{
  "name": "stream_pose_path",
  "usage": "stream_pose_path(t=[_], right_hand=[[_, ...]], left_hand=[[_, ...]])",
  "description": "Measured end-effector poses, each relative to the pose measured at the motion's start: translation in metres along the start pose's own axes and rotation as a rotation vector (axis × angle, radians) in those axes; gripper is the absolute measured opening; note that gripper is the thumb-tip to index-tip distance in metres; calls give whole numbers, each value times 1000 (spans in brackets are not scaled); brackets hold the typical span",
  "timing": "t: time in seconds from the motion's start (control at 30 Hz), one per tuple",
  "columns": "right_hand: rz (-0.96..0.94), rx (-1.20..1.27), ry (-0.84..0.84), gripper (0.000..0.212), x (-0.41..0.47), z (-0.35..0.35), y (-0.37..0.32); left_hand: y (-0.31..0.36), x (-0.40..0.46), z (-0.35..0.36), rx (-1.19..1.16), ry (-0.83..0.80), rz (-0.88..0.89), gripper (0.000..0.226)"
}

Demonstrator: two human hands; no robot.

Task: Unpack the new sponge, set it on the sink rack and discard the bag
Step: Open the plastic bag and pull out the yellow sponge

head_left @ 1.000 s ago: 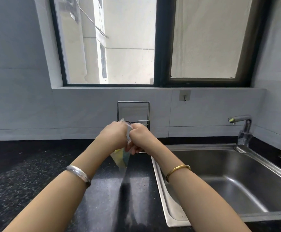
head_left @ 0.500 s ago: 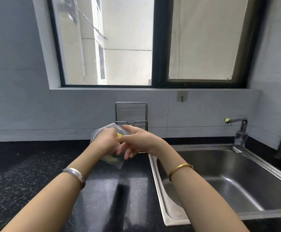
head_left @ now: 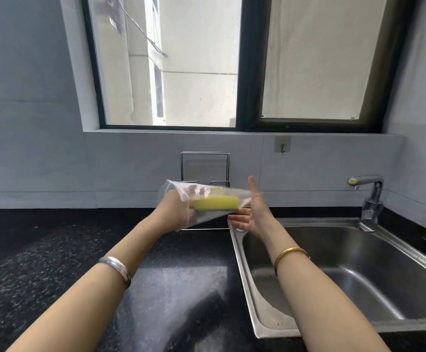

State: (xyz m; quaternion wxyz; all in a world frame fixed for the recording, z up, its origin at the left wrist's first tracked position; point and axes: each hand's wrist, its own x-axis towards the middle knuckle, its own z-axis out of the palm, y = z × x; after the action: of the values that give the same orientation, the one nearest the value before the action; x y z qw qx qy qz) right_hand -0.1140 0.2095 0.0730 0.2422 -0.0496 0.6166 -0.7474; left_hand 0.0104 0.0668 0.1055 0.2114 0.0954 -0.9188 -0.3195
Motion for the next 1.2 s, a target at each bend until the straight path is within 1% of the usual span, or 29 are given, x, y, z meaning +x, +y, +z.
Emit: stream_pose_path(t=[0.07,0.13,0.17,0.2,0.3,0.37,0.4,0.43,0.57,0.73,0.93,1.03,1.1,1.2], right_hand=[[-13,38,27,71,2,0,0],[-20,73,61,51,3,0,0],[-25,101,70,44,3,1,0],[-30,123,77,39,3,2,1],[-38,162,88,26,2,7,5],[-43,209,104,17,2,9,7],[-50,245,118,14,2,10,7],[-58,287,133,14,1,10,7],[-80,393,218,27,1,4,7],[-97,450,282,30,-1,-8,11],[-55,449,371,34,4,-24,18],[-54,472,464,35,4,-30,19],[-62,433,526,33,7,-36,23],[-62,409,596,32,9,-41,28]], left_hand=[[-1,-4,0,-136,-55,54,28],[-3,-4,-1,-279,-90,36,22],[-5,-2,0,-344,-81,14,22],[-5,-1,0,-388,-51,-2,22],[-8,2,2,-550,117,-76,26],[-9,3,2,-662,181,-141,20],[-10,3,3,-693,184,-163,14],[-12,4,3,-719,175,-180,6],[-20,5,5,-766,175,-193,23],[-28,8,5,-778,215,-245,28],[-30,12,6,-746,254,-256,23],[-30,12,5,-706,275,-254,20],[-32,14,5,-692,290,-269,19],[-37,17,3,-701,356,-303,24]])
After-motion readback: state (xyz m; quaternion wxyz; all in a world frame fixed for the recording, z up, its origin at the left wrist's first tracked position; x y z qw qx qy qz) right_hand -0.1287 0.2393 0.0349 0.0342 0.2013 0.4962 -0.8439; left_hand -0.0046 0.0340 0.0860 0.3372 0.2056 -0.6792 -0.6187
